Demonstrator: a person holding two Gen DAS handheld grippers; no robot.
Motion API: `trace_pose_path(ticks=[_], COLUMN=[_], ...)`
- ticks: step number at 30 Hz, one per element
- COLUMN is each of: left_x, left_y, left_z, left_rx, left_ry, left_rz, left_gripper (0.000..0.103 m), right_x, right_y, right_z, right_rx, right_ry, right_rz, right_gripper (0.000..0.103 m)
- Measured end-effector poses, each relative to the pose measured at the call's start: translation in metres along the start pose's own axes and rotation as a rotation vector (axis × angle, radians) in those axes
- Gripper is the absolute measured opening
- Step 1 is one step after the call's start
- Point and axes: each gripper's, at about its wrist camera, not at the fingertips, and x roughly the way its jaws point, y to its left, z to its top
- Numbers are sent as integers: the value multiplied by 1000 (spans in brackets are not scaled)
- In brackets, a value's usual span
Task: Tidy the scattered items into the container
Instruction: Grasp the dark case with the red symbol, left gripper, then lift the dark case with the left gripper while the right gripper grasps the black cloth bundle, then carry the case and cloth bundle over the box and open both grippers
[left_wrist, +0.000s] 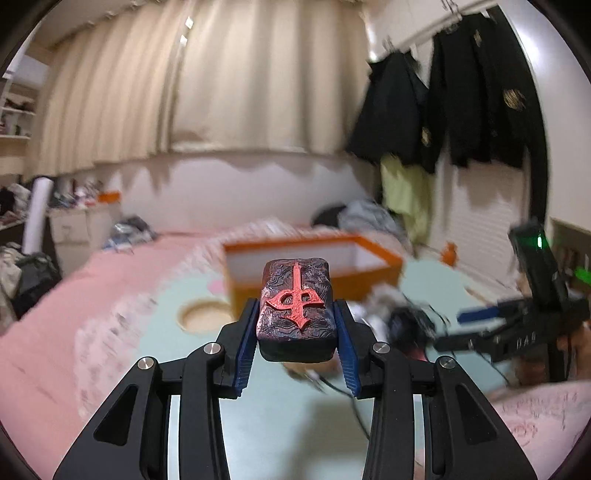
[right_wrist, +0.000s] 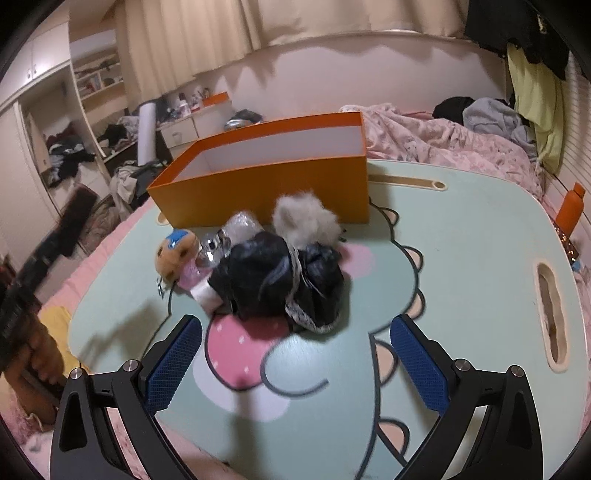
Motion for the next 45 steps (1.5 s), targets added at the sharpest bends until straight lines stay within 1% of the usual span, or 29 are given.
trace_pose_path(ticks=[4,5,7,8,9,10,11,12,14,17,20,24,34,39,43,45], left_x=[-7,-7,-5,-3,-1,1,2,4,6,8,12,16,26,32,42,54], left_y=[17,19,20,19,18,17,15,14,10,3,-7,-15,-18,-19,-14,-10], left_z=[10,10,8,7,6,5,4,4,3,-2,-5,-7,-9,-3,17,34], left_rx=[-49,-54,-49,-45,-41,-38,-35,-33,-38,-49,-27,-11,-31,-18,-2,4], left_ry=[-29,-27,-19,-14,-8,-1,5,10,19,37,55,78,112,109,94,98], left_rz=[19,18,25,27,24,20,15,10,-5,-46,-62,-81,-106,-97,-71,-64], left_gripper=[41,41,41,41,41,41,41,41,41,41,41,41,41,41,41,41], right_x=[6,8,16,22,30,36,38,34,27,9,-7,-10,-12,-13,-17,-17], right_y=[5,7,9,8,5,3,0,-1,-1,8,21,25,33,37,39,40], right_z=[13,16,22,24,25,25,23,20,17,14,12,10,11,18,40,61], right_rx=[-7,-16,-29,-25,-14,2,23,29,33,-3,-52,-73,-117,-141,-157,-163], right_ry=[-9,-12,-7,9,39,68,85,68,52,-19,-78,-88,-106,-119,-152,-175], right_rz=[16,8,-33,-51,-48,-27,-1,5,2,-76,-134,-162,-195,-200,-181,-160], right_gripper=[102,101,95,89,72,61,55,50,44,44,44,44,44,44,44,44])
